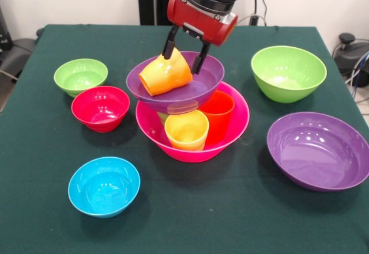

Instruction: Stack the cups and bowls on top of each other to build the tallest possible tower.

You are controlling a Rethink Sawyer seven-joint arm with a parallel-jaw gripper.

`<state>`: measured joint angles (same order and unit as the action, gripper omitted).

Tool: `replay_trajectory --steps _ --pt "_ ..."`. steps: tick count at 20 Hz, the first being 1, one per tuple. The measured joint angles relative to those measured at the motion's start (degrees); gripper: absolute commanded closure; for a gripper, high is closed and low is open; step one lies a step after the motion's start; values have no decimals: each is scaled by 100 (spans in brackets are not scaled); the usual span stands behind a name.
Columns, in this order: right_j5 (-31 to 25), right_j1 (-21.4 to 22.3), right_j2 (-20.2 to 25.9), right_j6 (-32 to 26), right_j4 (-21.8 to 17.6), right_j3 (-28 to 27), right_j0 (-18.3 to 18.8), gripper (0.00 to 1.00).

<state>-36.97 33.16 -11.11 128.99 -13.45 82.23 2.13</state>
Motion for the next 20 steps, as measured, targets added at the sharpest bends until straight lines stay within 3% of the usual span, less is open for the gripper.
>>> replay_trajectory --steps 7,20 --pt "-71 -11 109 0 146 -90 36 0" --pt "-347 -68 485 0 793 -583 176 0"
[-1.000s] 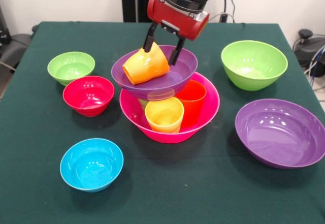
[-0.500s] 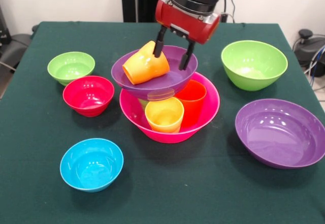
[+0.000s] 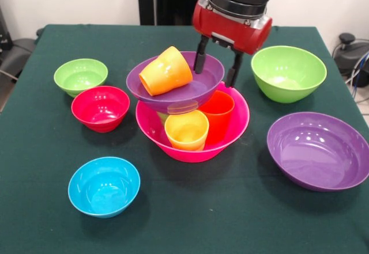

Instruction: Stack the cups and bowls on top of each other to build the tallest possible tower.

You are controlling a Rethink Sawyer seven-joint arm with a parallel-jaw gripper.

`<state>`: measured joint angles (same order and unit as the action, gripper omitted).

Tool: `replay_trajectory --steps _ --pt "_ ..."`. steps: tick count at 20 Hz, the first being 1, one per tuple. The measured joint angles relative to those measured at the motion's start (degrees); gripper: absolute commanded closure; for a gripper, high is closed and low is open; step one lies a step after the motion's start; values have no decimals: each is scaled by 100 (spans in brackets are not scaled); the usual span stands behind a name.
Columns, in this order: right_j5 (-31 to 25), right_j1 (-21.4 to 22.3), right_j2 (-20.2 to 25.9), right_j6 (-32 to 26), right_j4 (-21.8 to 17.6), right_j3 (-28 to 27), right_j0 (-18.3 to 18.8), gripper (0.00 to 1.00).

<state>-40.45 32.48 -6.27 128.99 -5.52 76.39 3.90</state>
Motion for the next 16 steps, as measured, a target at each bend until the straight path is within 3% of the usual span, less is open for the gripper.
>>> replay_trajectory --steps 16 --pt "-87 -25 12 0 56 -187 -4 0"
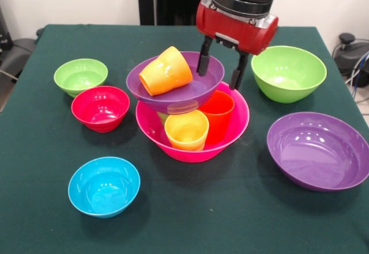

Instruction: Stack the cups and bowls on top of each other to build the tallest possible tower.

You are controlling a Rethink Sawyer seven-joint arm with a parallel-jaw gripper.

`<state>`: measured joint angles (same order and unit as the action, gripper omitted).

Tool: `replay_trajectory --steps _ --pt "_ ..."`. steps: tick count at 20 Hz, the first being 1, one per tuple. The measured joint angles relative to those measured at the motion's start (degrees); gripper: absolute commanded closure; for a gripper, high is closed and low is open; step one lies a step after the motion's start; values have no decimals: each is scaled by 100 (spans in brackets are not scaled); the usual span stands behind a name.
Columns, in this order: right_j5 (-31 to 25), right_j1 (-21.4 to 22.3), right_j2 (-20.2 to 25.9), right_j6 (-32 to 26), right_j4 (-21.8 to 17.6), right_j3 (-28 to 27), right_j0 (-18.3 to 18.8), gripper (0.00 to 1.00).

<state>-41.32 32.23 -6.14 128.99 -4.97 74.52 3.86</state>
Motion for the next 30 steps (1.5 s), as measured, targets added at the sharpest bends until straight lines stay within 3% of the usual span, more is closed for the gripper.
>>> replay_trajectory --steps 7,18,30 --pt "202 -15 -120 0 -52 6 -163 0" --pt "975 -330 -487 0 -62 4 -450 0" --pt "1027 -1093 -1559 0 -57 -18 -1151 0"
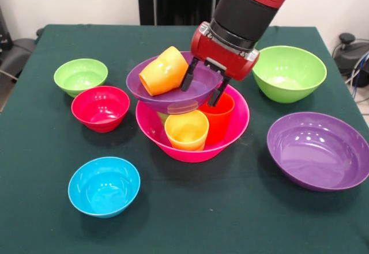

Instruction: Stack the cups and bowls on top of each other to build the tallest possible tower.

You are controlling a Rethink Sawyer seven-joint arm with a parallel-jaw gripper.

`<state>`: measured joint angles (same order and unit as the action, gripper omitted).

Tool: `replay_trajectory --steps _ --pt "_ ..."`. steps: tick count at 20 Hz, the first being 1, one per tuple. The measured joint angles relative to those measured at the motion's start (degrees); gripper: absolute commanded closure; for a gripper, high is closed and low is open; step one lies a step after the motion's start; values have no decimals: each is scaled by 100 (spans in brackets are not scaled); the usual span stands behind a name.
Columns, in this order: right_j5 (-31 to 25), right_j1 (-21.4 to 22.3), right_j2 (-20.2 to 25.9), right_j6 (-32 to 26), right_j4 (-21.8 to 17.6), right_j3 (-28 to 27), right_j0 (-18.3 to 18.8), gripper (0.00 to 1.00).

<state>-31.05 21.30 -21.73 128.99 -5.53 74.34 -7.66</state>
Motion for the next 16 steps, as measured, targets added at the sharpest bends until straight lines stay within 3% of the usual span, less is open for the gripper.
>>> replay_trajectory --steps 7,16 --pt "0 -90 -239 0 1 -1 -239 0" --pt "46 -104 -327 0 2 -1 -271 0"
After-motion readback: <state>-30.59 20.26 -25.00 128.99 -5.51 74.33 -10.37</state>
